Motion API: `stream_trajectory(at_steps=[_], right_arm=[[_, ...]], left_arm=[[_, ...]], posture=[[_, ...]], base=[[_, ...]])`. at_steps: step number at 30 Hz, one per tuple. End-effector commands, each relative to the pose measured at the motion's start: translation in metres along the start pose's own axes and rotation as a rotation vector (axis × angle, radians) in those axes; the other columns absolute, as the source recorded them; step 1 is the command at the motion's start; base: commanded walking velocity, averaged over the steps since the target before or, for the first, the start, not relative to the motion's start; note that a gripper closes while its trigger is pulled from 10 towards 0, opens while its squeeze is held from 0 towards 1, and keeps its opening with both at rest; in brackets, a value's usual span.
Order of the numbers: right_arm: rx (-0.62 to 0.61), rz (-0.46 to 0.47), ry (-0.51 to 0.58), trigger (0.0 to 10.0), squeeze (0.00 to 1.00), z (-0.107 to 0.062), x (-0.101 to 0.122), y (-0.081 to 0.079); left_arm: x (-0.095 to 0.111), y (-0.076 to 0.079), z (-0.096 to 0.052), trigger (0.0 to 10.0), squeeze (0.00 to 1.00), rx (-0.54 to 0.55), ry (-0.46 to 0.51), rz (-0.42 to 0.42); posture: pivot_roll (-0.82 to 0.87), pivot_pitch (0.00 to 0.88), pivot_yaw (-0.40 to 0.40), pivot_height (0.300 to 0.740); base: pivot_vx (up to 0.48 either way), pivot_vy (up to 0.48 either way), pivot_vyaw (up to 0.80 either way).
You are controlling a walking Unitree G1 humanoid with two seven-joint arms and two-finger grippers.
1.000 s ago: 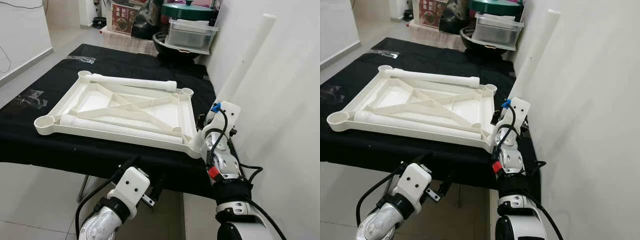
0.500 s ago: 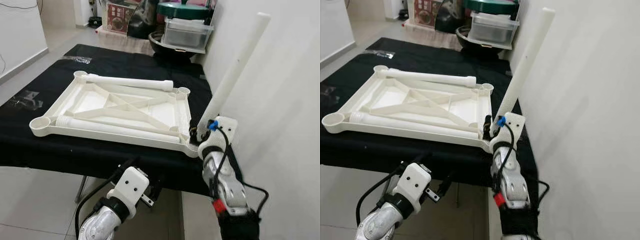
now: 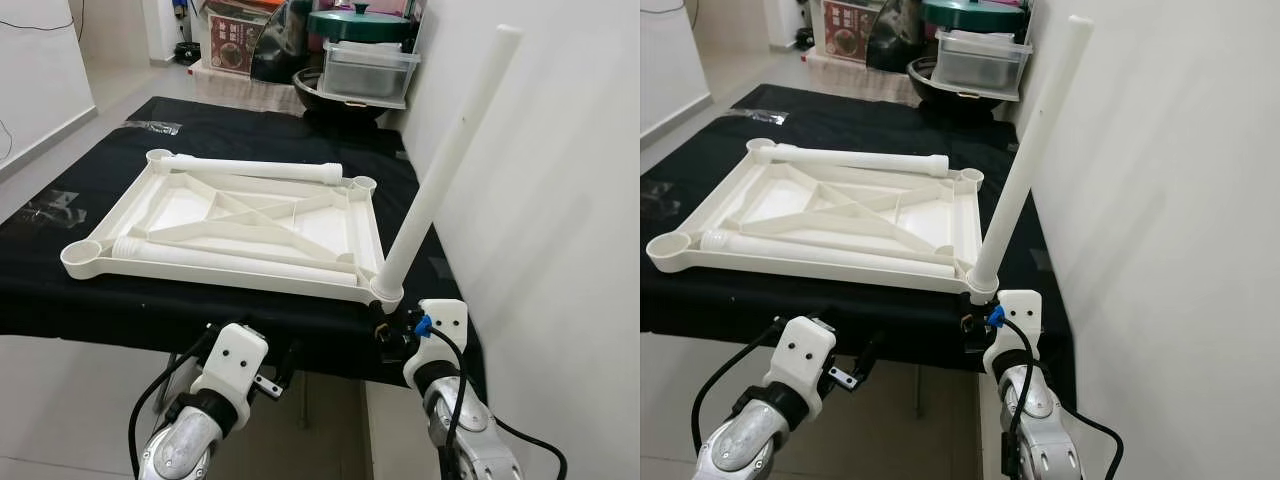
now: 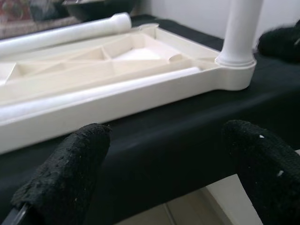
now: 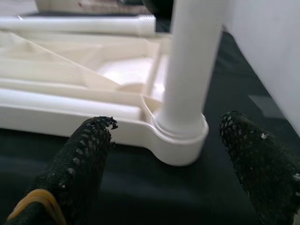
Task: Building children table
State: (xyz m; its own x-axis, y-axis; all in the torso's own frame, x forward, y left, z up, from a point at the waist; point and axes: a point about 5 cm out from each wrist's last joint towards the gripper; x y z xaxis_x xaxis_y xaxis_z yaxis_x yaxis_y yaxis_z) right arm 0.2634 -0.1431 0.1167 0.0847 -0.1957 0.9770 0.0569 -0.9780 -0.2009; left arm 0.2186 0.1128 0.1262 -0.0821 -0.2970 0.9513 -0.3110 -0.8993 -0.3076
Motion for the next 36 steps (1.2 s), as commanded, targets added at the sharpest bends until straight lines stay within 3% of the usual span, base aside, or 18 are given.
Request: stream_trajectory(at_steps=[1,9,36], right_arm=[[-0.010,0.008,-0.006,10.0,0.00,-0.0024,-0.0003,0.0004],[0.000,0.004,-0.024,10.0,0.00,-0.0052,-0.0038,-0.0004],[0.018,0.004,-0.068,10.0,0.00,-0.0104,-0.0093,-0.0019]], left_arm=[[-0.0058,0.0005,0.0011,10.0,0.00,-0.001,-0.034,-0.014],[-0.0102,-0.0005,0.0007,10.0,0.00,0.015,-0.057,-0.026],[-0.0120,0.0032,-0.0014,10.0,0.00,-0.009,-0.059,-0.008]], posture=[[0.08,0.000,-0.113,0.740],[0.09,0.000,-0.114,0.740],[0.09,0.000,-0.120,0.740]], base=[[0.000,0.000,0.00],[0.000,0.199,0.00],[0.009,0.473,0.00]])
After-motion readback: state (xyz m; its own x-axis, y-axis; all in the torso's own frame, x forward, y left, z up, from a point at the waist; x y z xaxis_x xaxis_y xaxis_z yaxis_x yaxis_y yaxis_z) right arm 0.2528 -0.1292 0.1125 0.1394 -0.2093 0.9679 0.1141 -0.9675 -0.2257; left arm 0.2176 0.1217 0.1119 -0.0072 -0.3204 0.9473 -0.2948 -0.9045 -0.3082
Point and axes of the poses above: a point about 5 cm out from each wrist's last joint towards the gripper, its own z axis pointing out of the wrist towards the gripper, its own x axis along the axis of the wrist's last joint, y = z × x, and after that the axes turned 9 degrees about z, right-handed
